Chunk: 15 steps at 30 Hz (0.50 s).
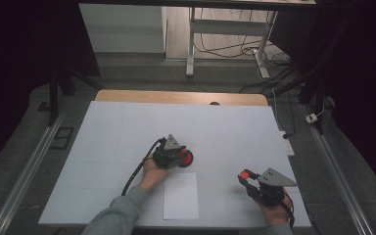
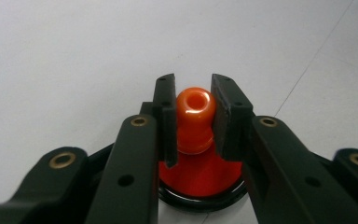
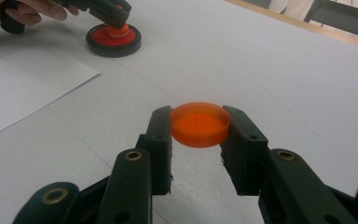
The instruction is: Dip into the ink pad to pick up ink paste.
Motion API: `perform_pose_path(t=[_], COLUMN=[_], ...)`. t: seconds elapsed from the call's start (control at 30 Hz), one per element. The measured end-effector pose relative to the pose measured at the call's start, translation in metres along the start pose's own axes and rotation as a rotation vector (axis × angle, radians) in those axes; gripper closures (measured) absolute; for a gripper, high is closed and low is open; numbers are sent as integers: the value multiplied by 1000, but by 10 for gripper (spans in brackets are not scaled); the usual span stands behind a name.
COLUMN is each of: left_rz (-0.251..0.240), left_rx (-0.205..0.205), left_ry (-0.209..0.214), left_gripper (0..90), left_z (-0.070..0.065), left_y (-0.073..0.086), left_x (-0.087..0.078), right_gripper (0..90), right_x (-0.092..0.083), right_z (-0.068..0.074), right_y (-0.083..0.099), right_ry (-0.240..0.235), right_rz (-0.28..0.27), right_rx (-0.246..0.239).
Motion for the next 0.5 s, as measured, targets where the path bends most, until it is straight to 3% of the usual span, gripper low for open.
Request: perform_pose_path(t=[0.33,0.47,0.5], left_rz=[-7,-16,-24], left_rx=[17,-6,-28], left_ry=[-15,7,14], left_gripper=[729,726,725], left_z=[-1,1,2], left_y=[0,0,0], left_x=[0,-1,-2], right_gripper=[644,643,643], right_x=[0,-1,-1], right_z=[1,1,1], right_y=[-1,-2,-2], right_ry=[0,-1,0], right_rz=[-2,-6,-7], right_rx=[-4,-4,-1])
Point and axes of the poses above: each handheld gripper's, and its own axes: x roughly forward along the jaws, y roughly out of its underside, z roughly to its left, the point moved 6 cm from there along x, roughly forward along the jaws, and after that the axes turned 1 degree about -x, right-handed, at the moved point
